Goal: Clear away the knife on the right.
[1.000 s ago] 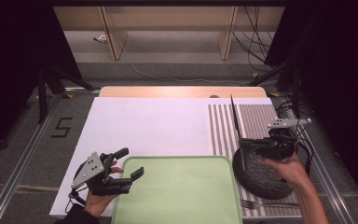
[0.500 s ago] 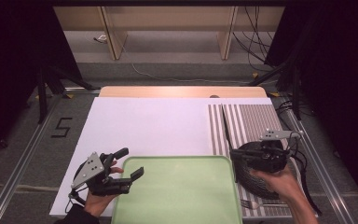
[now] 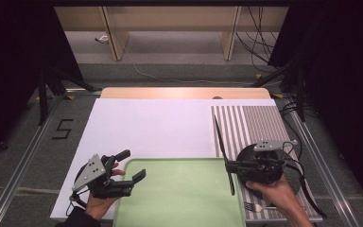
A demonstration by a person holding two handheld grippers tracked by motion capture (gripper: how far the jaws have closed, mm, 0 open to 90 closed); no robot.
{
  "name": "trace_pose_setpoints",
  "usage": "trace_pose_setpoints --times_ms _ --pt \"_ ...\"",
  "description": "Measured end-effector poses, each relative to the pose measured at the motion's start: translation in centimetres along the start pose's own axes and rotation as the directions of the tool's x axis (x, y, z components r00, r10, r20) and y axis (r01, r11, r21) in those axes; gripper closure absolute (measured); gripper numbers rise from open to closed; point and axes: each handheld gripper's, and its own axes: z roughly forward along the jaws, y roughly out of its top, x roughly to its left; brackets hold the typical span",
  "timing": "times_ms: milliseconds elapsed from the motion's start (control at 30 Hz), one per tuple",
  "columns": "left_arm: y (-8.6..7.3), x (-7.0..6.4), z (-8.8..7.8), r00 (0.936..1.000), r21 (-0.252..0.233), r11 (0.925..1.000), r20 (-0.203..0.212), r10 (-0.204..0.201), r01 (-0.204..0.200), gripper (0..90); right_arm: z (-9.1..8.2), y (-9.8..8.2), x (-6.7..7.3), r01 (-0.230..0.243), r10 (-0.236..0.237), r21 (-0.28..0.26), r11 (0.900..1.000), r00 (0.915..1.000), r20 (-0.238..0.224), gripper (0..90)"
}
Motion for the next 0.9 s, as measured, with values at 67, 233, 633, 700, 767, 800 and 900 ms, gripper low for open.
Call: trace_pose_setpoints --times_ms 67,233,633,700,767,800,900 --pt "0.0 0.0 0.0 1.0 0.0 1.0 -0.002 -0.002 0.002 14.5 0.2 -0.3 0.4 -0.007 0.007 0.01 1.0 1.0 -0.001 80.5" --pt "0.0 0.0 0.0 1.0 -0.001 1.0 -0.005 -0.002 0.002 14.5 0.8 -0.7 0.9 -0.01 0.01 0.034 0.999 0.9999 0.007 80.5" --pt "0.0 0.1 -0.1 0.9999 -0.004 1.0 -0.013 0.002 -0.002 14.5 2.1 -1.9 2.2 -0.02 0.02 0.087 0.996 0.9998 0.007 80.5" --pt "0.0 0.1 -0.1 0.9999 -0.006 1.0 -0.015 0.001 -0.001 14.5 2.2 -2.2 2.6 -0.021 0.021 0.098 0.995 0.9998 0.008 80.4" --pt "0.0 0.1 -0.1 0.9999 -0.006 1.0 -0.016 0.002 -0.002 14.5 2.2 -2.3 2.7 -0.021 0.02 0.101 0.995 0.9998 0.01 80.4" --pt "0.0 0.1 -0.1 0.9999 -0.006 1.0 -0.016 0.003 -0.003 14.5 2.3 -2.5 2.8 -0.019 0.017 0.106 0.994 0.9998 0.013 80.5" --pt "0.0 0.1 -0.1 0.9998 -0.007 1.0 -0.018 0.005 -0.005 14.5 2.4 -2.8 3.2 -0.018 0.016 0.124 0.992 0.9997 0.017 80.4"
